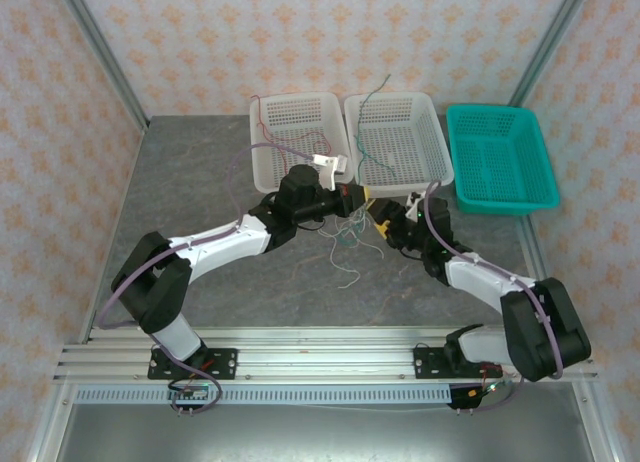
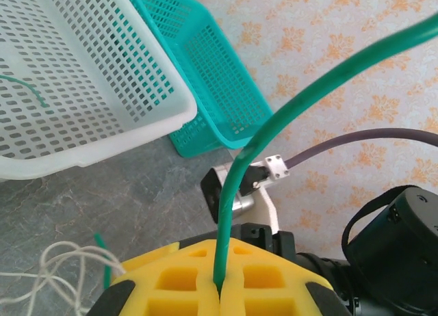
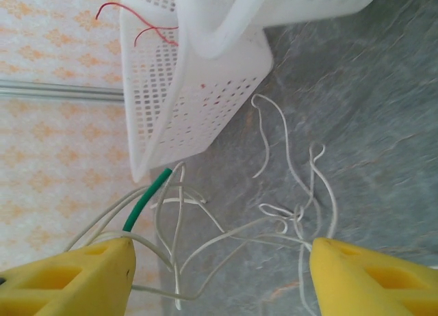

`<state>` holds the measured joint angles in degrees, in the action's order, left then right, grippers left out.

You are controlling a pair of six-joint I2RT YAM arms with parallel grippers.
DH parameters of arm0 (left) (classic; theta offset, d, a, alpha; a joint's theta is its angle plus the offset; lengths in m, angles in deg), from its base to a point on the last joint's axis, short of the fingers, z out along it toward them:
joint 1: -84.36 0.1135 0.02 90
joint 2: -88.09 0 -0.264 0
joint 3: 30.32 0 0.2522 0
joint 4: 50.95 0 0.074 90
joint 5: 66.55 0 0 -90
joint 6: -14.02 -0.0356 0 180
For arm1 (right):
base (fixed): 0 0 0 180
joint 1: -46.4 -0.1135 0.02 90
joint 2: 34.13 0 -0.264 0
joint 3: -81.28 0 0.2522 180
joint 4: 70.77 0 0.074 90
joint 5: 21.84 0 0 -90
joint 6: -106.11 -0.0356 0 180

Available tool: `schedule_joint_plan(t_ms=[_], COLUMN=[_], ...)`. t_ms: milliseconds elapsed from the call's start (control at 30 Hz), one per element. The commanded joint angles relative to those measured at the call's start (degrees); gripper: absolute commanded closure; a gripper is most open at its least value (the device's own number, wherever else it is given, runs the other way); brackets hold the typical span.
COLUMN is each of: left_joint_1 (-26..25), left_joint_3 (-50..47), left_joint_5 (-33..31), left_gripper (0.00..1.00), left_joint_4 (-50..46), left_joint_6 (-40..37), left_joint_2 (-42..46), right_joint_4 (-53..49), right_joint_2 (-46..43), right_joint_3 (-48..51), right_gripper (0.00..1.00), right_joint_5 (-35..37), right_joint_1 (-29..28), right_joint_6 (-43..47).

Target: Untangle the cables

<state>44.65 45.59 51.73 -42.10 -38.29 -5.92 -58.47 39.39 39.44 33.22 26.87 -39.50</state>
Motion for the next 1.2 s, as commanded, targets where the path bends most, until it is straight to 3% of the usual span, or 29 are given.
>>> schedule_joint_plan(t_ms=[0,167,233,333,467,567,700,933,1067,1167], left_joint_1=[-0.20,-0.20,-0.15,-0.19,-0.10,0.40,2.74,7.35,7.61,7.60], left_joint_3=[0.08,-0.10,-0.10,-0.17,-0.92,-1.98,-4.51,-9.90,-11.02,-12.12], left_joint_5=[0.38,0.12,0.03,-0.67,-2.92,-6.97,-19.39,-34.57,-33.95,-28.19], left_gripper=[1.00,1.00,1.00,1.00,1.00,1.00,1.00,1.00,1.00,1.00], left_joint_4=[3.25,3.97,3.96,3.84,3.56,0.49,-12.63,-28.61,-29.28,-23.12], left_joint_6=[0.27,0.51,0.58,0.36,0.30,0.01,1.34,1.36,0.71,0.26], left_joint_2=[1.74,1.47,1.38,1.64,2.81,5.33,13.13,28.86,31.44,29.69], right_joint_4=[8.24,14.20,15.12,13.46,10.69,2.26,-11.56,-23.95,-22.29,-16.35], right_joint_2=[0.28,1.99,3.28,4.83,4.85,2.47,-1.22,-7.86,-7.69,-6.41], right_joint_3=[-1.78,-1.66,-2.11,-2.01,-1.15,-0.61,0.69,2.30,2.88,2.70], right_gripper=[0.31,0.31,0.46,0.78,1.00,1.00,1.00,1.00,1.00,1.00], right_joint_5=[-0.67,-0.06,-0.62,-0.25,2.55,9.22,19.65,31.10,27.71,20.13], right_joint_1=[-1.81,-2.11,-2.71,-3.25,-3.40,-2.44,2.90,7.42,7.40,7.19], right_joint_6=[-6.25,-12.50,-13.62,-14.14,-12.86,-9.00,-5.03,-1.95,-0.89,3.21])
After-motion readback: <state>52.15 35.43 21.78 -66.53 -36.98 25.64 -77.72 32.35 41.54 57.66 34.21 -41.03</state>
